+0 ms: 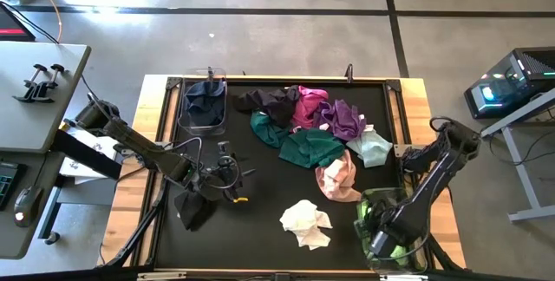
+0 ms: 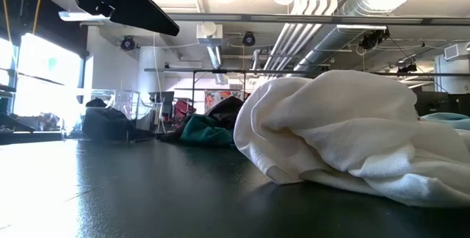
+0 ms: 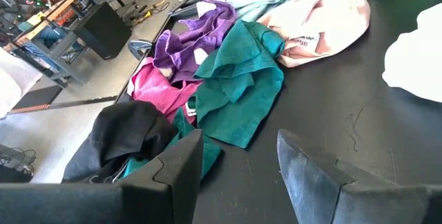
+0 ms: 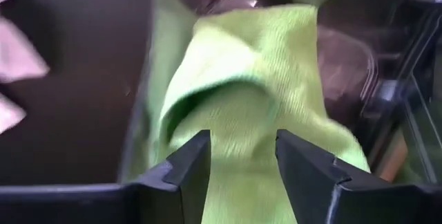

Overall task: Sort towels by color in basket
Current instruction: Put the light green towel into the bottom transparent bin

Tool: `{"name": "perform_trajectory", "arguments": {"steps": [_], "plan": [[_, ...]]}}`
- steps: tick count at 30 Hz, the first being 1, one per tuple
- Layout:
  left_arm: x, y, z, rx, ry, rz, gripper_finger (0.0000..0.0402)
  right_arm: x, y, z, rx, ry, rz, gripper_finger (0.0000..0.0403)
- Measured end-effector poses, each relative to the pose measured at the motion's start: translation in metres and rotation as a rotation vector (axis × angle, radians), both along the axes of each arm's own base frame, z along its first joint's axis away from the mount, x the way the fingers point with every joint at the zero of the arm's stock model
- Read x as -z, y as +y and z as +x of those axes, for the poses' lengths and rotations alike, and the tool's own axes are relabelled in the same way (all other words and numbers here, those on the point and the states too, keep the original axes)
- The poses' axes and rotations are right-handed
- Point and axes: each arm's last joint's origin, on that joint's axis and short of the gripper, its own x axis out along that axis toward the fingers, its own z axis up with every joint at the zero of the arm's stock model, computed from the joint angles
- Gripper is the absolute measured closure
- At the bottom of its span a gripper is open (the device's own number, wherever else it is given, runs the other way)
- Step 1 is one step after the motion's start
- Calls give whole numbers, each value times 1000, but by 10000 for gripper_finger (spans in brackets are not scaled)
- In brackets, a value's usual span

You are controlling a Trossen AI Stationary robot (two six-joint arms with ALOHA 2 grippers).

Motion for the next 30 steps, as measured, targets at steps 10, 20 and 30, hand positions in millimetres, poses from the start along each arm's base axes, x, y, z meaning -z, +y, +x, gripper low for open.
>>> {"name": "perform_trajectory", "arguments": {"steps": [10, 20, 30], "plan": [[1, 0, 0, -2, 5, 1, 227, 47, -20, 2, 4, 37, 64, 350], [0, 0, 0, -2, 5, 0, 227, -2, -10, 5, -23, 16, 105, 379], [9, 2, -4, -10, 10, -8, 227, -9, 14, -16, 23, 103, 238, 370]]}}
